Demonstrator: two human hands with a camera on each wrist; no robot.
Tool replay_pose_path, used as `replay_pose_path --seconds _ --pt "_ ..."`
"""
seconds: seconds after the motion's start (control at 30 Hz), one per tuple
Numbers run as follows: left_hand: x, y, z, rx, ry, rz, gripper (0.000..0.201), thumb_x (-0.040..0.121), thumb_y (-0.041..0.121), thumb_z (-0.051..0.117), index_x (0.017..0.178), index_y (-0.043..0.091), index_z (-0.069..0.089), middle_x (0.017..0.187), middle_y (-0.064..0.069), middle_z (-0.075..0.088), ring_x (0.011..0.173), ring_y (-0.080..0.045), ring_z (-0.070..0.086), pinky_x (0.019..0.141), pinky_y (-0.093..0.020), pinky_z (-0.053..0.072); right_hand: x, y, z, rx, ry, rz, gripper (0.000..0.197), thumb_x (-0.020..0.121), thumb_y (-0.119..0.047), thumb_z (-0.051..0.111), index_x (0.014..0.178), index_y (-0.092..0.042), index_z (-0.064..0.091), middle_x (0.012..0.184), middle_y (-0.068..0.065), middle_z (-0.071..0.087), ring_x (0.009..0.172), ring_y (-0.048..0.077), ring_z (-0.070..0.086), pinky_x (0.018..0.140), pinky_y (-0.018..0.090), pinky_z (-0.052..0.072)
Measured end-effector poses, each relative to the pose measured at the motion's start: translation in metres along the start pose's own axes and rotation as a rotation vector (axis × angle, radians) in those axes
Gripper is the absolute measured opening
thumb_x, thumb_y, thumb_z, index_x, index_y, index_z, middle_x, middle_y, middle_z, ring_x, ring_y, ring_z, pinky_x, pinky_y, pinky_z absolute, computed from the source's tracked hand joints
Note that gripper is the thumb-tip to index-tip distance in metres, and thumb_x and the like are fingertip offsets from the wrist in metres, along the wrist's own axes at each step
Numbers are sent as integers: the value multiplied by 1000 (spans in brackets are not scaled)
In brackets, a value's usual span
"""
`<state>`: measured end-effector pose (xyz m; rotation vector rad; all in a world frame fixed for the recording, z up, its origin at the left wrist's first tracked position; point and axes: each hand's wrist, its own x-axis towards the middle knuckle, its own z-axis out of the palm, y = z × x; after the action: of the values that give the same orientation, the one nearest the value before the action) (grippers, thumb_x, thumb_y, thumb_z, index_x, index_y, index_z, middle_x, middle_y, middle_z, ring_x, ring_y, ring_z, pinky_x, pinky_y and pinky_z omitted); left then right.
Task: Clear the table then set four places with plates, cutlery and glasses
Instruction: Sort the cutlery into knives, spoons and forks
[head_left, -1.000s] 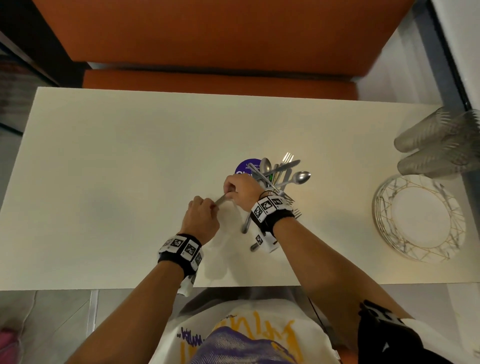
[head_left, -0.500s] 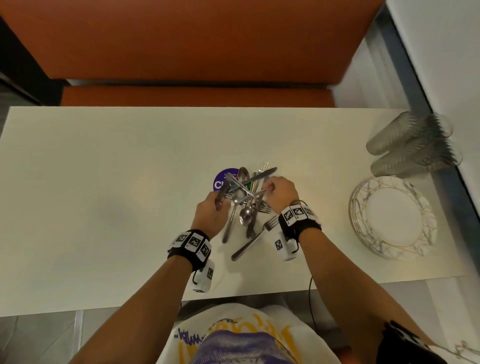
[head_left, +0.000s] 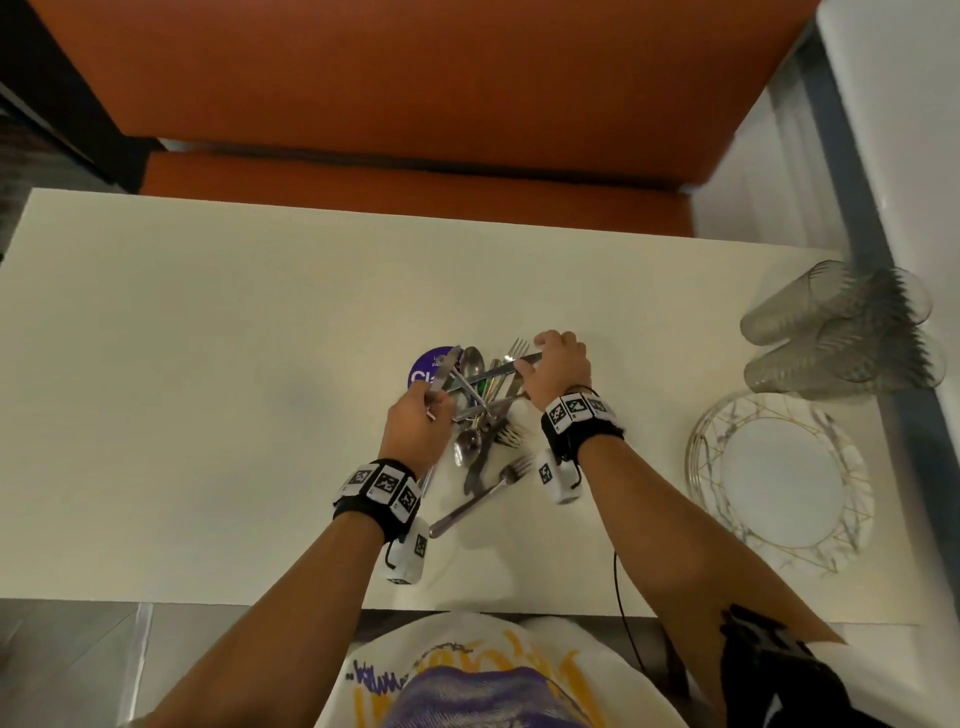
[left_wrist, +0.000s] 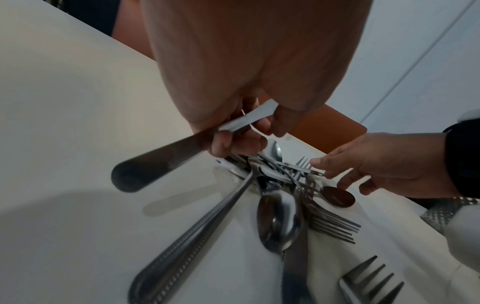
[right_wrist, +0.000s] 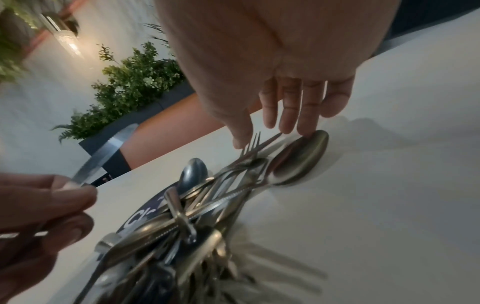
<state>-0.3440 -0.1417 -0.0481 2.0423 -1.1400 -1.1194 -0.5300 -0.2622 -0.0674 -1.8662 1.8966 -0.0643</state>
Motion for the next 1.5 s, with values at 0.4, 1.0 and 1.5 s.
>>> replay_pose_path --seconds 0.4,1.0,1.5 --pt "10 18 2 -65 113 -21 15 106 22 50 99 19 64 89 3 68 79 -7 62 66 -20 45 35 32 -30 503 -270 87 25 75 -27 87 91 -19 69 90 -2 69 78 15 65 68 27 52" --pt "27 74 -25 -379 6 73 27 108 13 46 104 14 72 79 -14 73 72 -19 71 78 -37 62 -3 -43 -160 783 -135 -232 36 87 -42 75 78 -7 76 70 11 73 55 18 56 54 28 46" --pt "1 94 -26 -709 -247 -5 32 107 9 42 108 -1 72 59 -4 53 47 -17 36 49 -30 24 -35 -80 -117 579 68 -306 38 100 -34 58 78 -9 75 63 0 68 47 11 55 57 24 46"
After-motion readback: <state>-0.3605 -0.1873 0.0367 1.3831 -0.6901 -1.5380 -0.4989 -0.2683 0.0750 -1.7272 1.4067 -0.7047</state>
